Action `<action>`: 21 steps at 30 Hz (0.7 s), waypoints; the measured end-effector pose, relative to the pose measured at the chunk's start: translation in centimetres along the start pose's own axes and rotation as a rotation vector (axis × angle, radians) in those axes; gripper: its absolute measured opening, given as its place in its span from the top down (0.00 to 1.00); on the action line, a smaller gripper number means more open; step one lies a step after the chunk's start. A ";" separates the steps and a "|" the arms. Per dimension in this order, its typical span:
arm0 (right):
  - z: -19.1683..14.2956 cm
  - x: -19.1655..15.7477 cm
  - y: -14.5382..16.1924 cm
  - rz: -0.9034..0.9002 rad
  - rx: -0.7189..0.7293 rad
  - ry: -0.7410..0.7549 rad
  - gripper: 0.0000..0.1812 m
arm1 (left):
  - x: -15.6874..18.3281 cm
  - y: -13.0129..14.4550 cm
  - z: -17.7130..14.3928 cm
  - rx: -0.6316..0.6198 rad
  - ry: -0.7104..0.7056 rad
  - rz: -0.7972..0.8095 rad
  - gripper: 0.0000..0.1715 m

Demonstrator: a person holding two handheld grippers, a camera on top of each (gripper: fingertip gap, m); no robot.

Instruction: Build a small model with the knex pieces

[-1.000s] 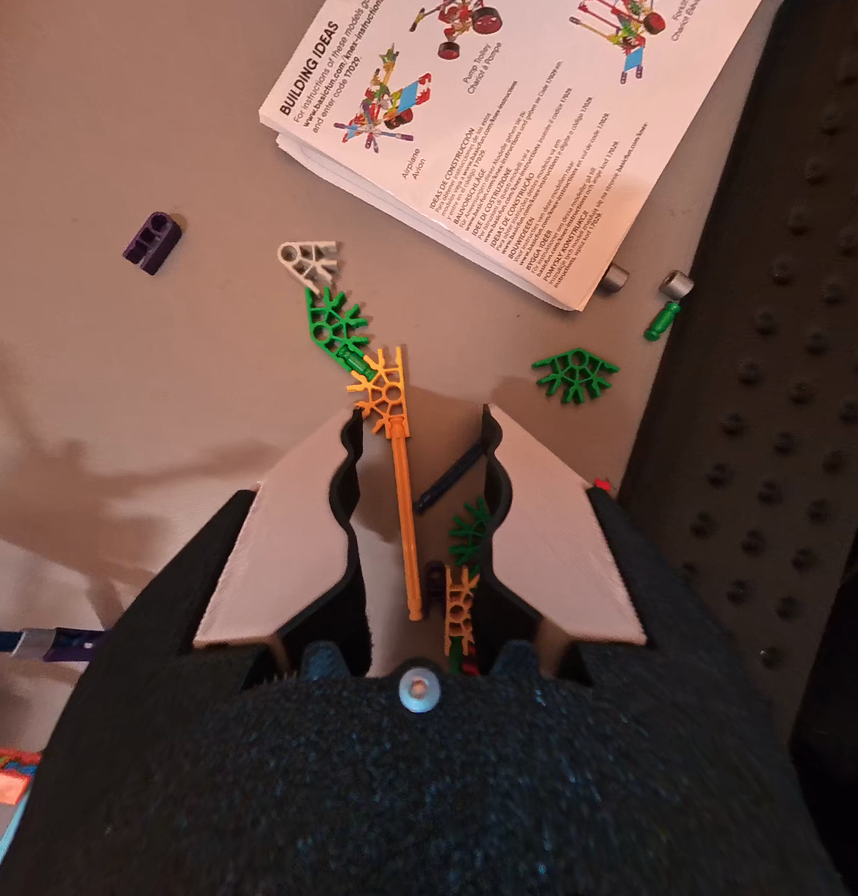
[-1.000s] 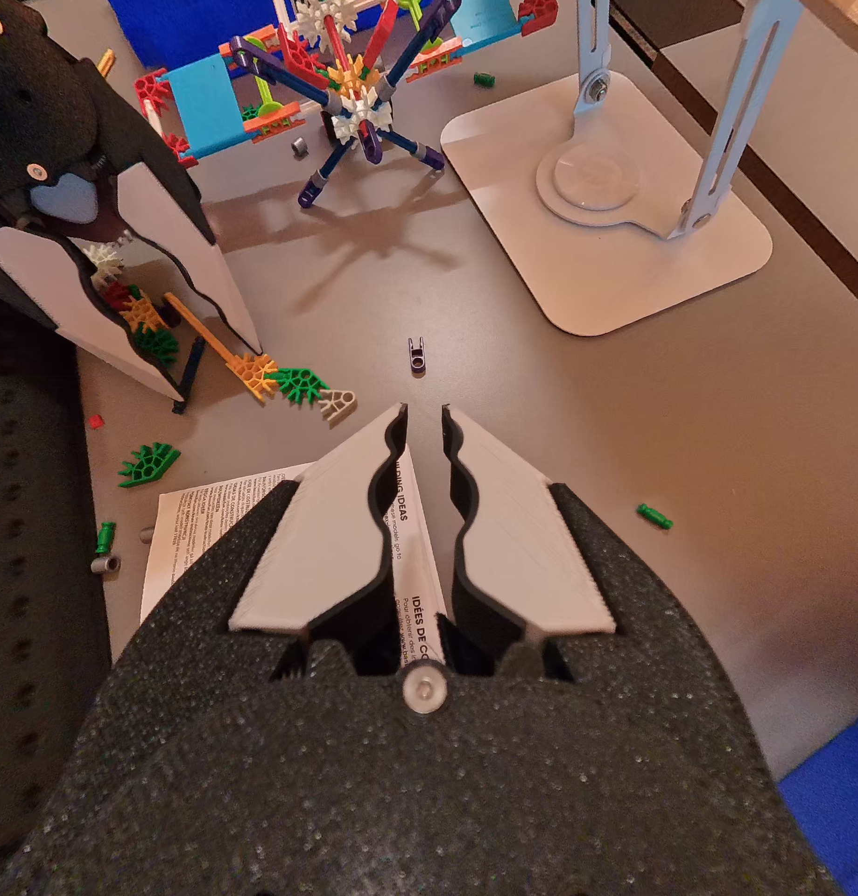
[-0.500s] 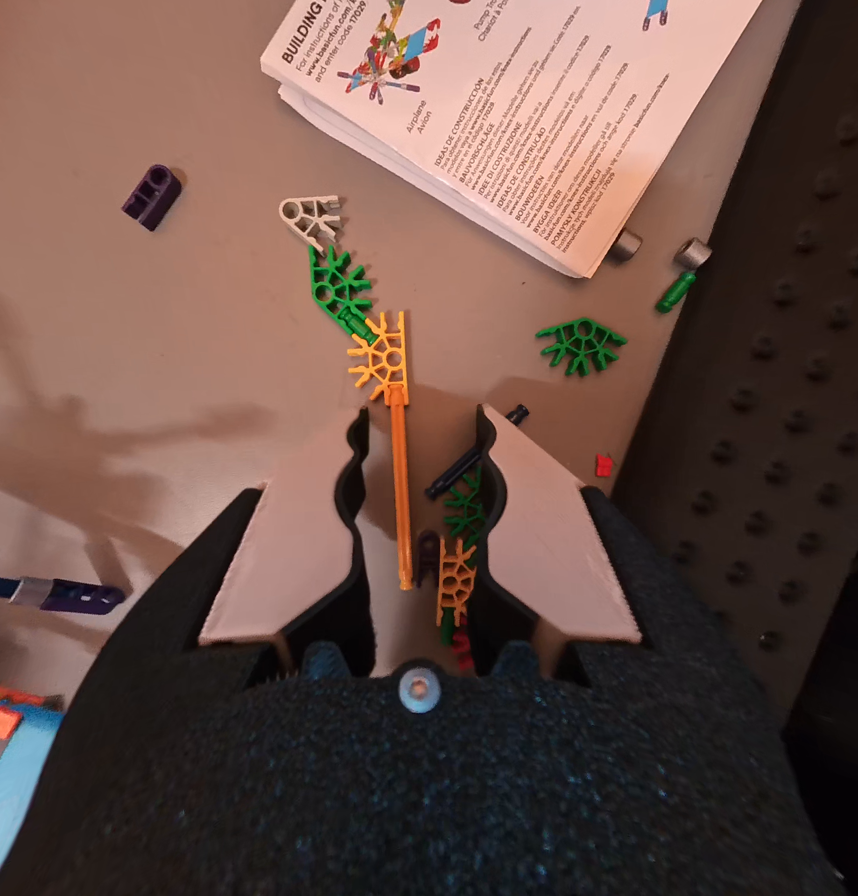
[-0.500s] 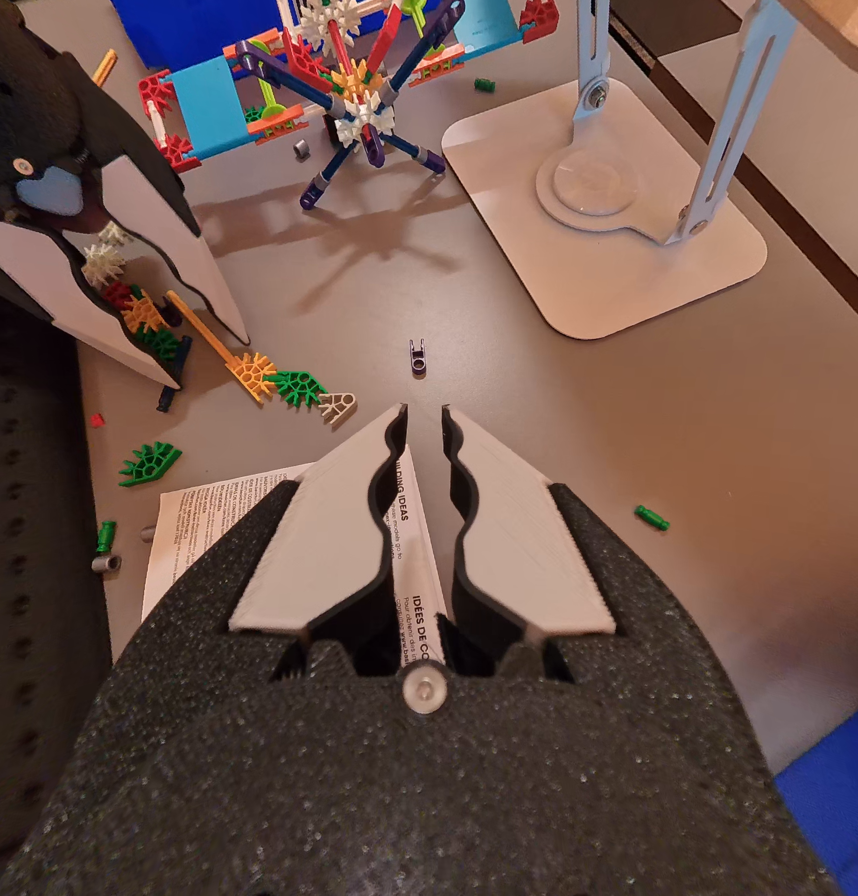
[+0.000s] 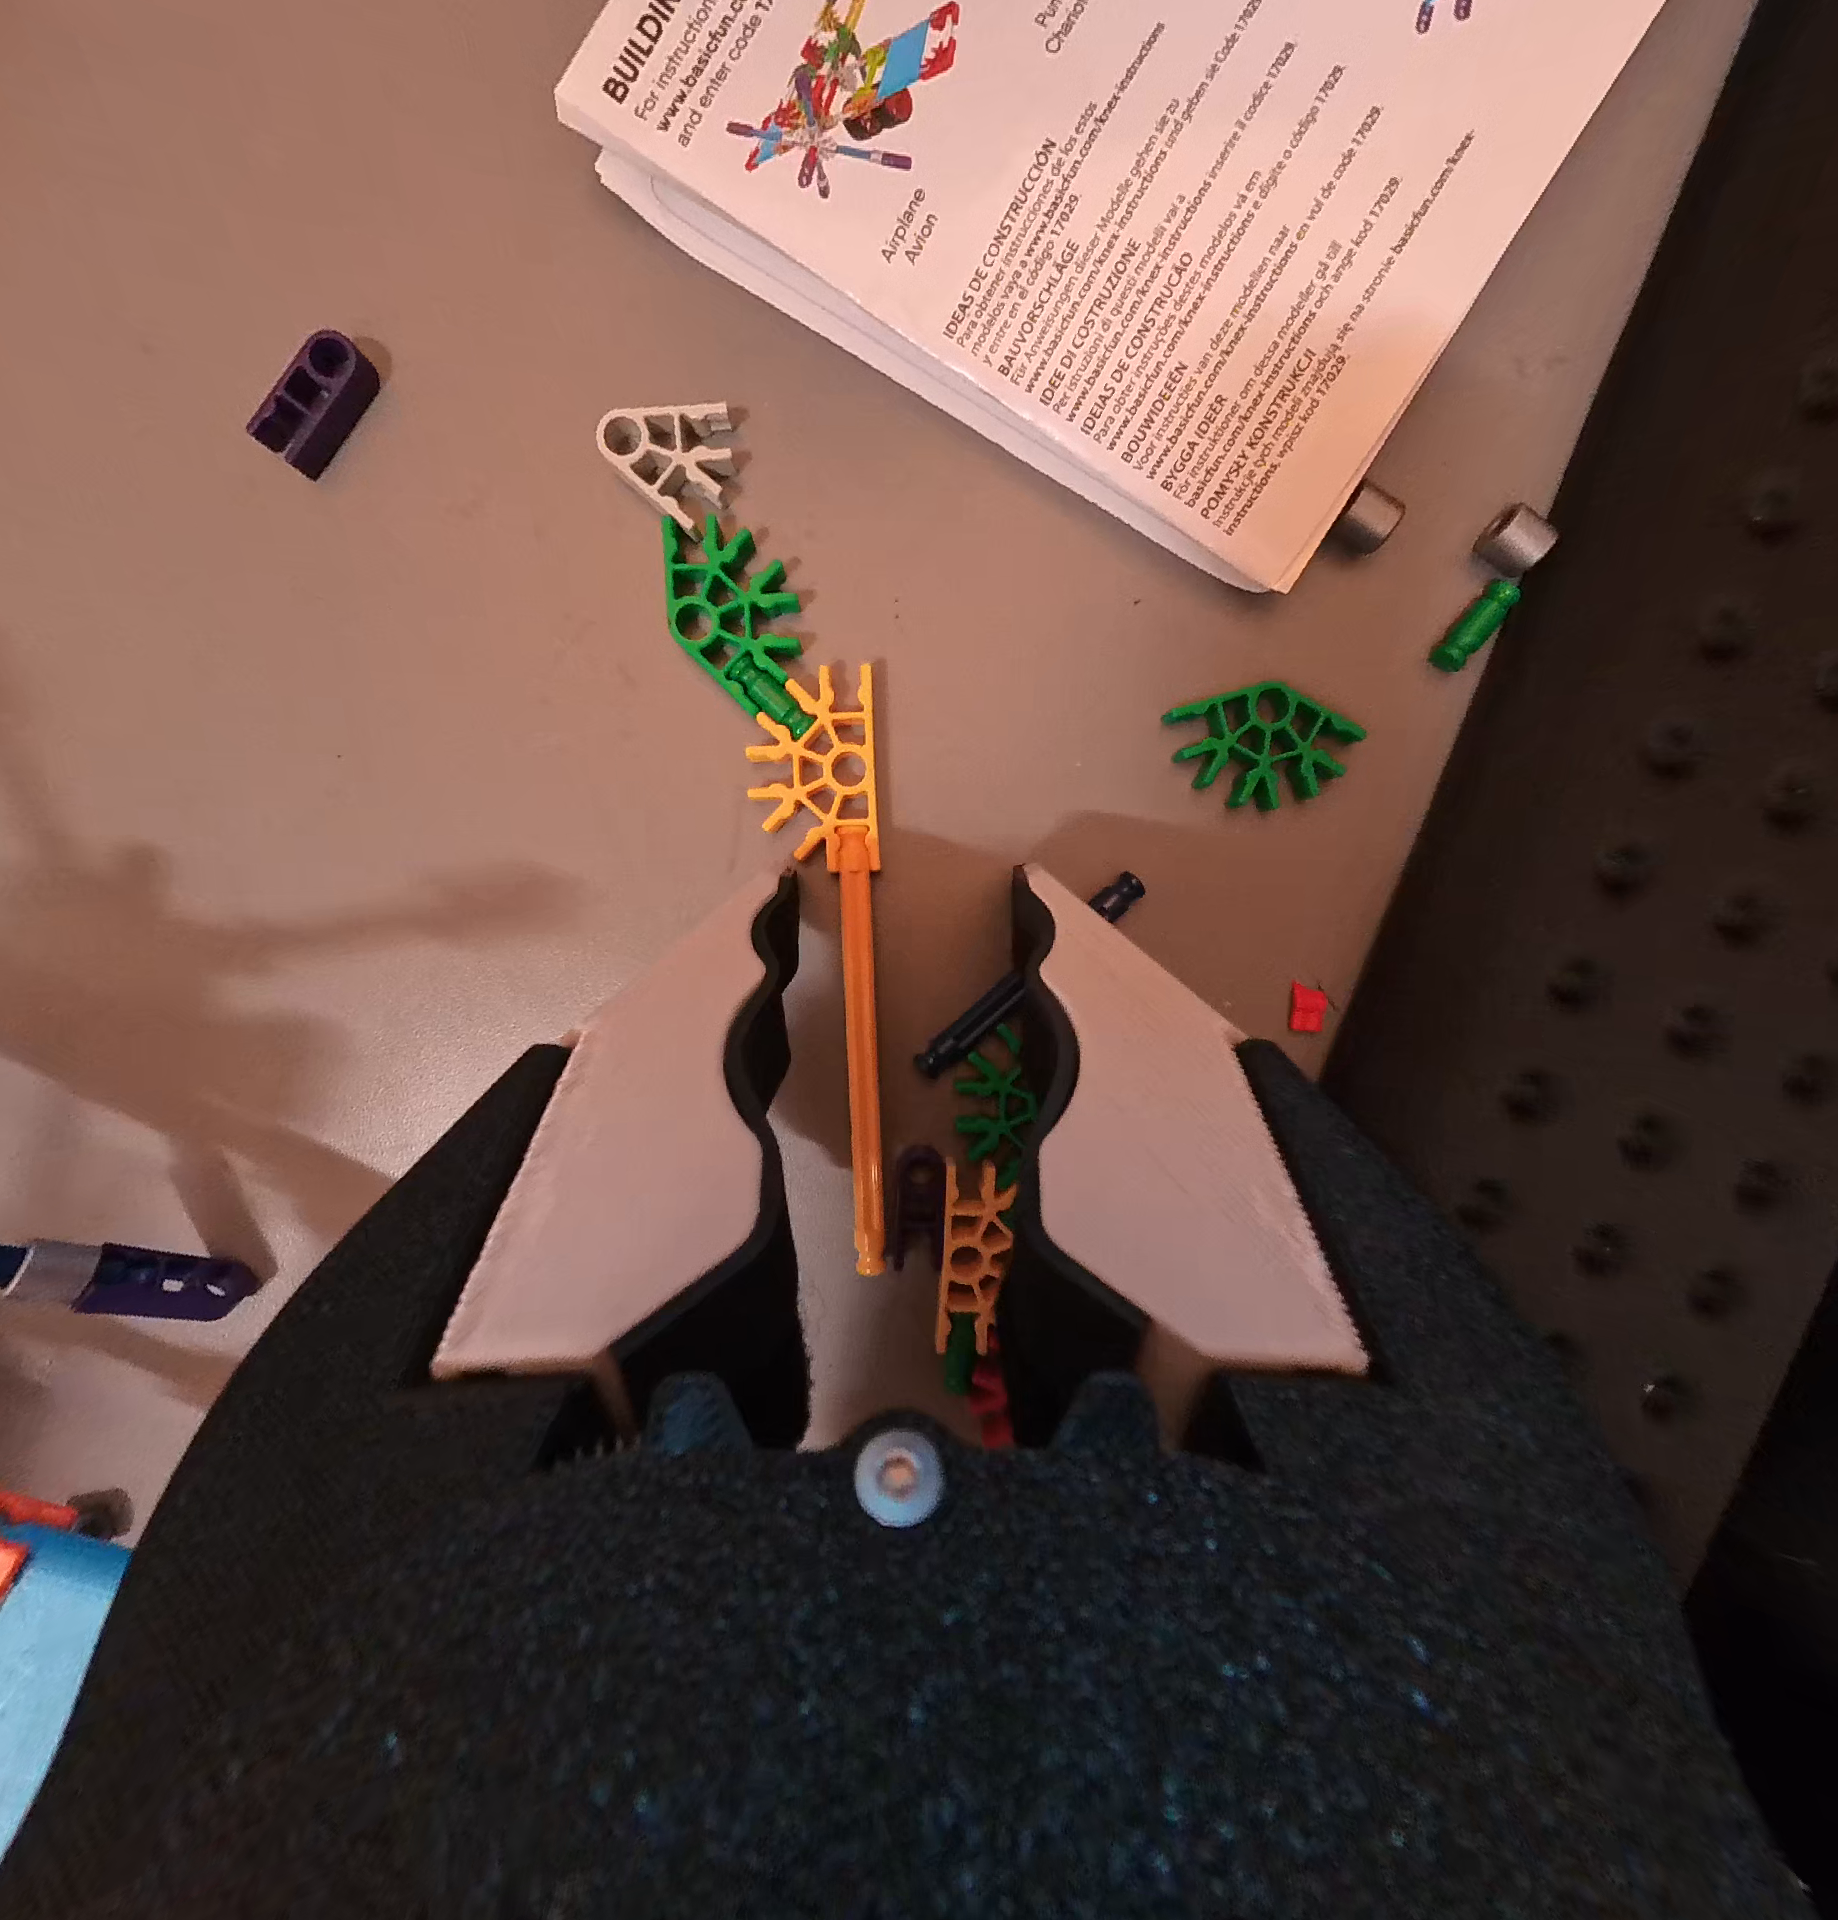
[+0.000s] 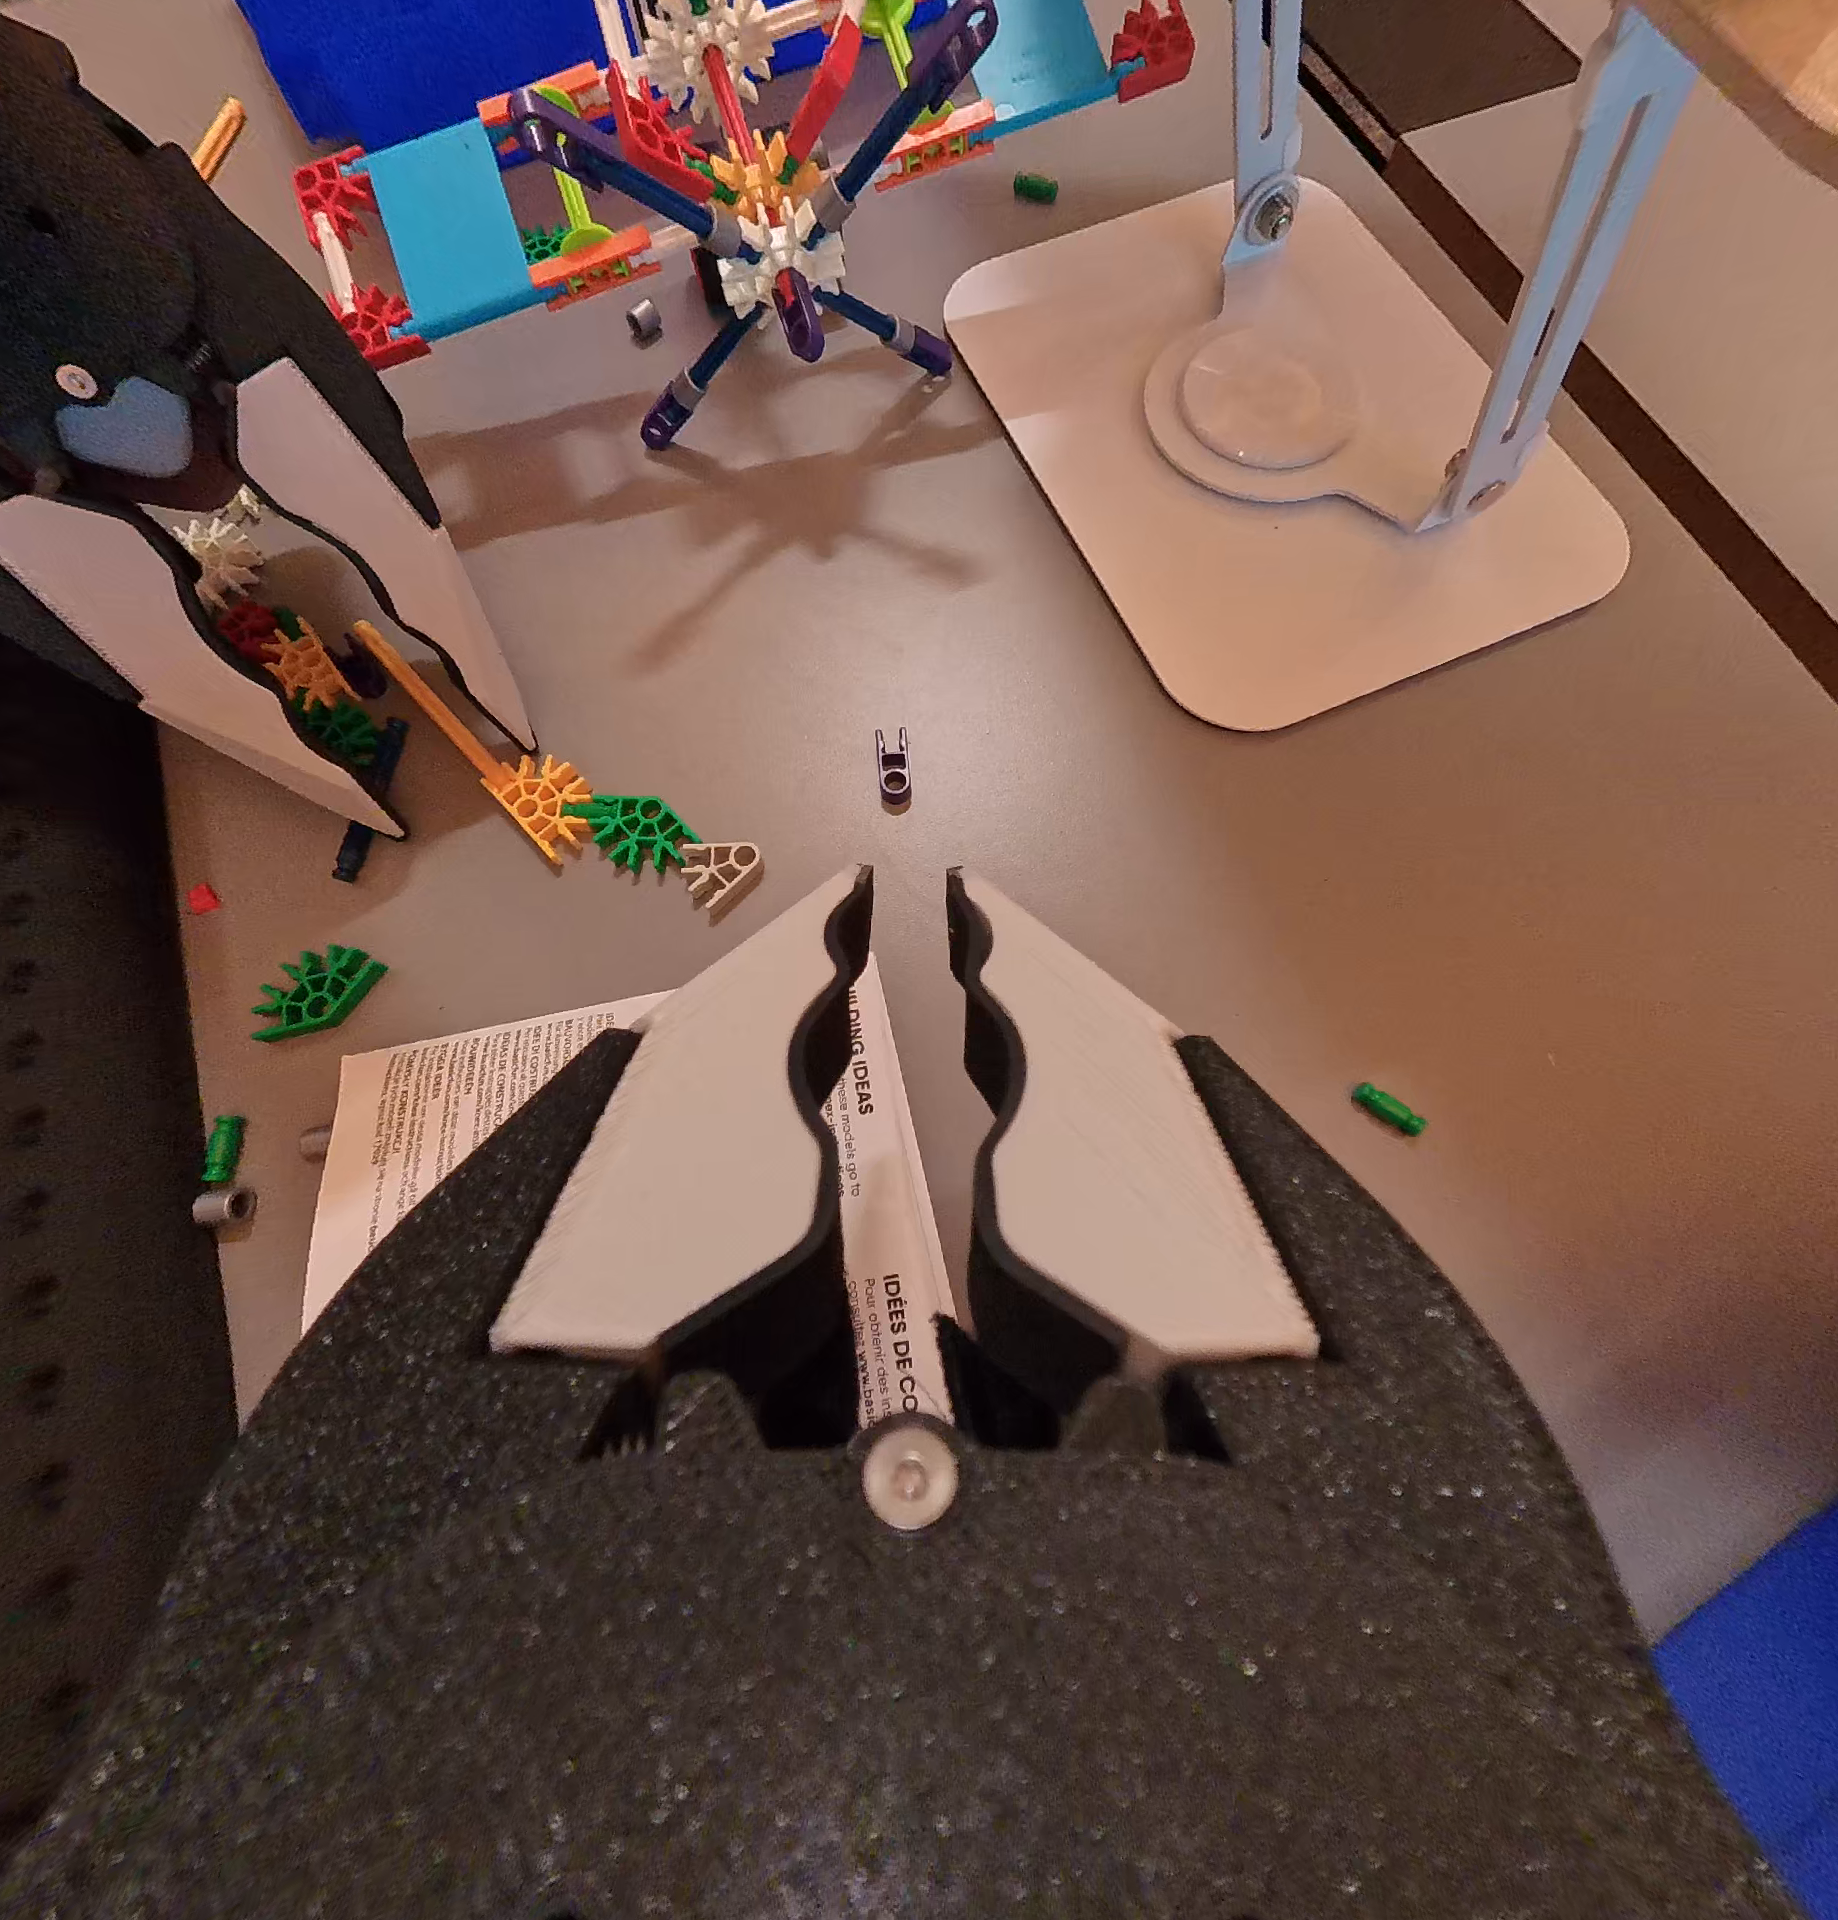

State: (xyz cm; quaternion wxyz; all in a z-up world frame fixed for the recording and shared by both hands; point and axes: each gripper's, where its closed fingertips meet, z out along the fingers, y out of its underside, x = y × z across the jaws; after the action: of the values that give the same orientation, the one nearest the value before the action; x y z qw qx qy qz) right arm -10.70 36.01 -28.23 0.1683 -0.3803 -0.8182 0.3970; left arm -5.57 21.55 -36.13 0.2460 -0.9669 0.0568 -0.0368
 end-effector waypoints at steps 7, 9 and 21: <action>0.0 -0.1 0.0 -0.005 -0.003 0.001 0.92 | 0.0 0.0 0.0 -0.002 -0.004 -0.001 0.76; 0.0 -0.1 0.0 -0.006 -0.002 0.002 0.92 | 0.1 0.0 -0.1 0.000 -0.003 0.000 0.76; -0.1 -0.1 -0.1 -0.012 -0.002 0.006 0.92 | 0.2 0.2 -0.1 -0.015 -0.010 0.000 0.76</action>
State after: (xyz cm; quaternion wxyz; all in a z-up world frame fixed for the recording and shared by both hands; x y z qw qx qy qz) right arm -10.57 35.96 -28.11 0.1724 -0.3768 -0.8204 0.3941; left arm -5.40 21.32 -36.15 0.2392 -0.9688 0.0559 -0.0316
